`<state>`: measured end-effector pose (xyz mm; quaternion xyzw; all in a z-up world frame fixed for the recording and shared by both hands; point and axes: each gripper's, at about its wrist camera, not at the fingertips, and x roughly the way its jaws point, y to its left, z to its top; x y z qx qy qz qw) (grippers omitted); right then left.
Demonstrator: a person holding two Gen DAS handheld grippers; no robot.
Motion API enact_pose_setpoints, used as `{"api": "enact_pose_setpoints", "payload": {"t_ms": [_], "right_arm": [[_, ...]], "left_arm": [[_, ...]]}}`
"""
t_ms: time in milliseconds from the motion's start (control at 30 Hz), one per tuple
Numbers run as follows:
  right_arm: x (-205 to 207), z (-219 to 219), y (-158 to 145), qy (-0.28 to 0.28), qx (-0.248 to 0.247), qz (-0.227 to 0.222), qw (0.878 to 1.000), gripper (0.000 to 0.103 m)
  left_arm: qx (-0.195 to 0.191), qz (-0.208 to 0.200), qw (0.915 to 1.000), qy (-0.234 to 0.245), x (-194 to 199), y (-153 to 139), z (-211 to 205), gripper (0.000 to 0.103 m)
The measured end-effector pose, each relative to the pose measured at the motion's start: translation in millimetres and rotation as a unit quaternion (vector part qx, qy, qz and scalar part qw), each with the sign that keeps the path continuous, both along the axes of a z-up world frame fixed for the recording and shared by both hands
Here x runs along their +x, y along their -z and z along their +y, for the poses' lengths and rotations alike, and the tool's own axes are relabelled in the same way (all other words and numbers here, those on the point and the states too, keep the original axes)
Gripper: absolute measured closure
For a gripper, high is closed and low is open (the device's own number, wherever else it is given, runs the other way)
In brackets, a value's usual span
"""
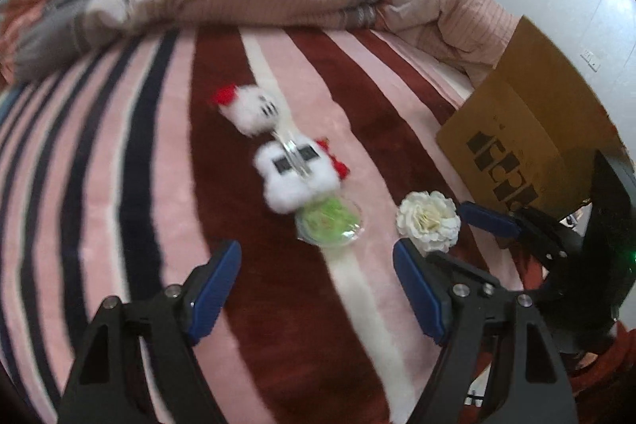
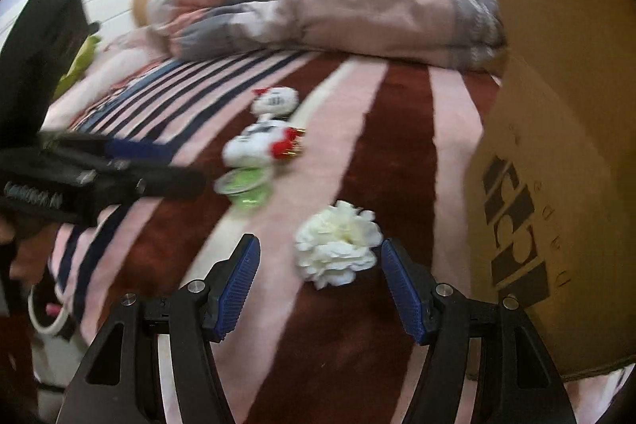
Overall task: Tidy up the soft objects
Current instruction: 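Move both tools back toward the white flower and green cup, then grasp the green cup with the left tool while the right tool grasps the white flower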
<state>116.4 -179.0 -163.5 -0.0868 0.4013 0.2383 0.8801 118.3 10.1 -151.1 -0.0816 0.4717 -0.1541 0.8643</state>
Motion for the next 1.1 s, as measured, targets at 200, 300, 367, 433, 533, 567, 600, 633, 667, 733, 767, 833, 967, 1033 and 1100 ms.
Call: {"api": "enact_pose_setpoints", "payload": {"t_ms": [200,300,367,433,533,567,600,633,667,733,767,833,967,1033,1100], "right_arm": [[14,3,12,0.003,0.003,0.003,1.0,0.065],[18,5,16,-0.003,0.003,0.007,1.0,0.078],[16,5,15,-0.006,0.005,-0.001,1.0,0.08],[14,5,14,-0.012,0.004,-0.005,1.0,0.08],[14,4,14,-0.012,0.005,-0.002,1.0,0.08],[15,3,15,-0.012,0.006,0.001,1.0,0.08],[15,2,15,-0.012,0.008,0.002,1.0,0.08],[16,2,16,-0.012,0.009,0.003,1.0,0.08],[16,2,16,-0.012,0.01,0.004,1.0,0.08],[16,2,16,-0.012,0.009,0.003,1.0,0.08],[15,2,16,-0.014,0.006,0.001,1.0,0.08],[13,4,13,-0.02,0.006,-0.004,1.0,0.08],[5,11,1,-0.051,0.016,-0.005,0.999,0.081],[-1,16,-10,-0.067,0.02,-0.01,0.997,0.081],[-9,23,-21,-0.083,0.018,-0.025,0.996,0.081]], "left_arm": [[-0.032,0.01,0.9994,0.005,11,18,-7,0.04],[-0.042,0.018,0.999,0.007,17,23,-9,0.051],[-0.045,0.02,0.9988,0.004,21,27,-10,0.052],[-0.046,0.02,0.9988,-0.002,24,28,-11,0.052],[-0.048,0.017,0.9987,-0.011,30,28,-12,0.052],[-0.045,0.016,0.9988,-0.012,31,28,-14,0.055],[-0.038,0.014,0.9991,-0.015,33,29,-15,0.059],[-0.034,0.015,0.9992,-0.017,34,30,-16,0.059],[-0.033,0.013,0.9992,-0.019,35,30,-17,0.059],[-0.031,0.007,0.9992,-0.024,33,30,-17,0.059],[-0.031,0.006,0.9992,-0.024,31,29,-16,0.06],[-0.031,0.005,0.9992,-0.023,27,26,-12,0.06],[-0.027,0.003,0.9994,-0.024,10,13,1,0.06],[-0.023,-0.005,0.9993,-0.028,0,4,7,0.06],[-0.022,-0.017,0.9988,-0.04,-14,-9,17,0.06]]}}
